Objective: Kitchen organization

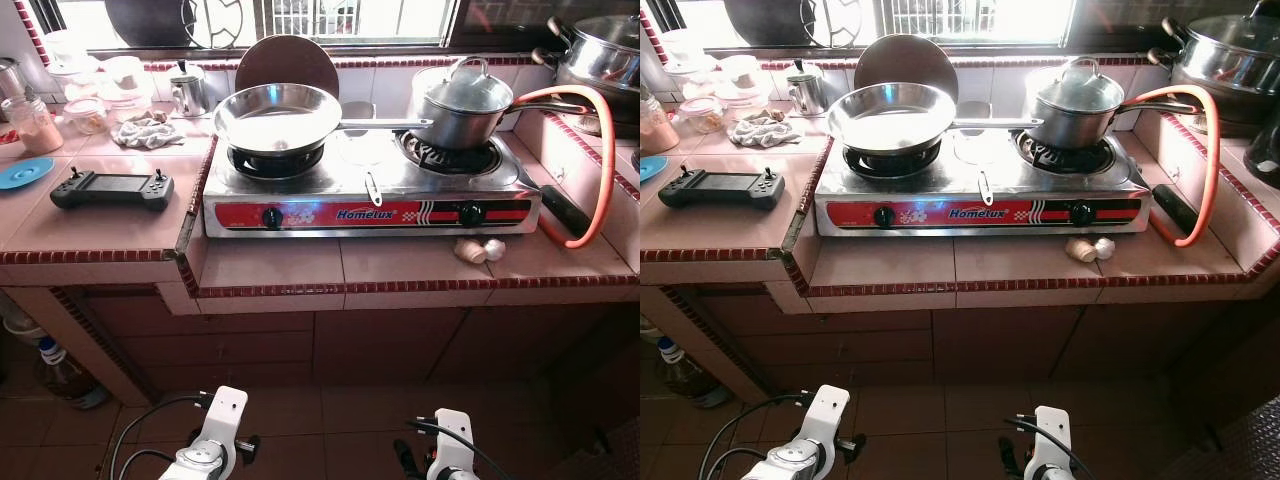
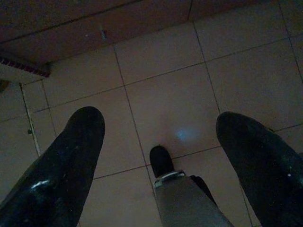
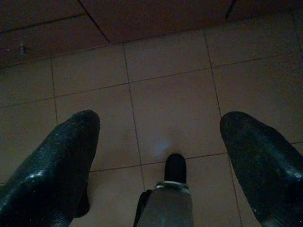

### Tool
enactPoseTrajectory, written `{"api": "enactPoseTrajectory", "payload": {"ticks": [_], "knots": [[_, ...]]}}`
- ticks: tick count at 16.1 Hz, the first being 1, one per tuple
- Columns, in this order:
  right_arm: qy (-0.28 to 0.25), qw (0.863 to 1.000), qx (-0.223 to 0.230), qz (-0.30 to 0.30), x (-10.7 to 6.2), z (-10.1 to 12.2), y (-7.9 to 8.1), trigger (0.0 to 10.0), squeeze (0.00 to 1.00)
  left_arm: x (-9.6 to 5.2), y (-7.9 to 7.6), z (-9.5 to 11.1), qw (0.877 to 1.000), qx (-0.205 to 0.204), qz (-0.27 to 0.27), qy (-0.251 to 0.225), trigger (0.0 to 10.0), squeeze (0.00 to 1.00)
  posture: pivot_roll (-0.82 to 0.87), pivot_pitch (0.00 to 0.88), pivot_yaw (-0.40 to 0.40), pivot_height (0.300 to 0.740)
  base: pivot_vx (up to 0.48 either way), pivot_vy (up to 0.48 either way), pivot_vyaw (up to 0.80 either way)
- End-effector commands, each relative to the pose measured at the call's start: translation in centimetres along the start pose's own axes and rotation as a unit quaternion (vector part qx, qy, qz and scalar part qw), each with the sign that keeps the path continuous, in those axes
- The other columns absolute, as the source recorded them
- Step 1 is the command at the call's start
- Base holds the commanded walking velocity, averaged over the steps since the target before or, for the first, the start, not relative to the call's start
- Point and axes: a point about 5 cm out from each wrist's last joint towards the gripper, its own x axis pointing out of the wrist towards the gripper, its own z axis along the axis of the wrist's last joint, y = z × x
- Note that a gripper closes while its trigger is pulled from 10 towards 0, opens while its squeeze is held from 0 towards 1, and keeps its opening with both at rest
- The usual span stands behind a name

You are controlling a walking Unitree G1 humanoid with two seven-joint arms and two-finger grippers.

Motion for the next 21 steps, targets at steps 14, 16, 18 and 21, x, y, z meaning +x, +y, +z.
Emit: {"api": "enactPoseTrajectory", "payload": {"ticks": [14, 16, 18, 21], "knots": [[-0.060, 0.995, 0.042, -0.061, 1.2, 9.7, -0.3, 10.0, 0.00, -0.1, -0.7, 10.1, 0.997, -0.020, 0.000, -0.070, 10.0, 0.00, 0.10, 0.000, -0.090, 0.740, 0.000, 0.000, 0.00], [-0.044, 0.995, 0.024, -0.081, 0.7, 8.2, -2.4, 10.0, 0.00, 0.0, 1.3, 7.8, 0.999, -0.016, 0.028, -0.044, 10.0, 0.00, 0.10, 0.000, -0.084, 0.740, 0.000, 0.000, 0.00], [0.009, 0.994, 0.009, -0.106, -0.2, 4.0, -4.9, 10.0, 0.00, -0.1, 3.3, 4.4, 0.997, 0.025, 0.069, -0.007, 10.0, 0.00, 0.11, 0.000, -0.083, 0.740, 0.000, 0.000, 0.00], [0.046, 0.992, 0.013, -0.116, -1.0, 0.4, -5.8, 10.0, 0.00, -0.3, 3.8, 1.9, 0.997, 0.013, 0.075, 0.006, 10.0, 0.00, 0.12, 0.000, -0.076, 0.740, 0.000, 0.000, 0.00]]}}
